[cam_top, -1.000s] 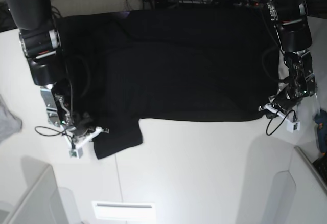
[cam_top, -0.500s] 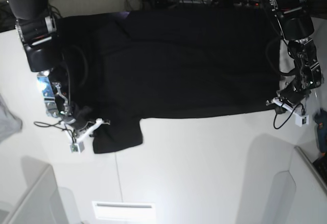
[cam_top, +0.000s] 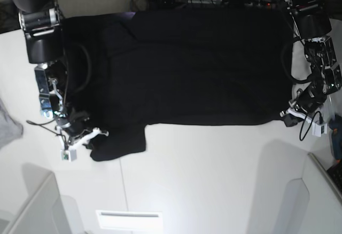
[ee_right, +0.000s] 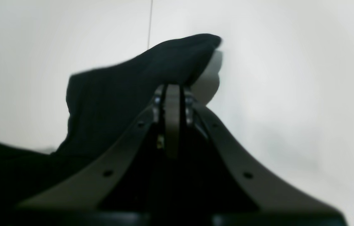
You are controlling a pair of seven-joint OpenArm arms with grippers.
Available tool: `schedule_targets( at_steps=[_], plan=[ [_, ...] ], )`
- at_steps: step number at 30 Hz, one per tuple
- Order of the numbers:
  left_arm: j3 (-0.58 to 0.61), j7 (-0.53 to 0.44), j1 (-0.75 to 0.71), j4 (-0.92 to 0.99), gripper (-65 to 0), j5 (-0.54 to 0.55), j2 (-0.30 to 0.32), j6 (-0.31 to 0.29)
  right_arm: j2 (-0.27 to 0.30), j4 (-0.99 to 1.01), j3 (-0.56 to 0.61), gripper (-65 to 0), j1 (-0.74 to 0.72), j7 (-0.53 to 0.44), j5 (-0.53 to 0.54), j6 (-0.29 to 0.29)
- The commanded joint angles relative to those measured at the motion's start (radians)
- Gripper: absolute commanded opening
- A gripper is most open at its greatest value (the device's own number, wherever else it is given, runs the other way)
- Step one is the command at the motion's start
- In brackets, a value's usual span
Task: Fold the T-shirt properly
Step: 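Lift the hem and fold it over toward the collar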
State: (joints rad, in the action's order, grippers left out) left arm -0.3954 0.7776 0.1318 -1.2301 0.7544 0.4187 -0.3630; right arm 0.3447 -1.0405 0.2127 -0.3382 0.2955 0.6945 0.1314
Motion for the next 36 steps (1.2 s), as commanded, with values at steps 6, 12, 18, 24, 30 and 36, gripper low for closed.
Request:
schedule_targets(
  at_steps=[6, 12, 18, 24, 30, 36],
  plan=[
    [-0.014, 0.029, 0.012, -0.118, -65.0, 0.027, 0.018, -0.005, 0.015, -0.068, -0.037, -65.0, 0.020, -0.019, 0.003, 0.006],
    [-0.087, 0.113, -0.007, -0.211, -65.0, 0.029, 0.015, -0.009, 0.014, -0.116, -0.100, -65.0, 0.063, -0.019, 0.003, 0.006],
    [-0.095, 0.153, -0.053, -0.285, -65.0, 0.029, 0.016, -0.009, 0.015, -0.191, -0.101, -65.0, 0.106, -0.019, 0.001, 0.006],
    [-0.096, 0.153, -0.120, -0.322, -65.0, 0.030, 0.015, -0.009, 0.015, -0.254, -0.103, -65.0, 0.153, -0.019, 0.001, 0.006],
    [-0.173, 0.151, -0.206, -0.328, -65.0, 0.159, 0.026, -0.009, 0.029, -0.314, -0.189, -65.0, 0.210, -0.019, 0.001, 0.006],
    [-0.167, 0.151, -0.277, -0.414, -65.0, 0.162, 0.035, -0.009, 0.046, -0.327, -0.195, -65.0, 0.247, -0.006, 0.001, 0.006]
  ],
)
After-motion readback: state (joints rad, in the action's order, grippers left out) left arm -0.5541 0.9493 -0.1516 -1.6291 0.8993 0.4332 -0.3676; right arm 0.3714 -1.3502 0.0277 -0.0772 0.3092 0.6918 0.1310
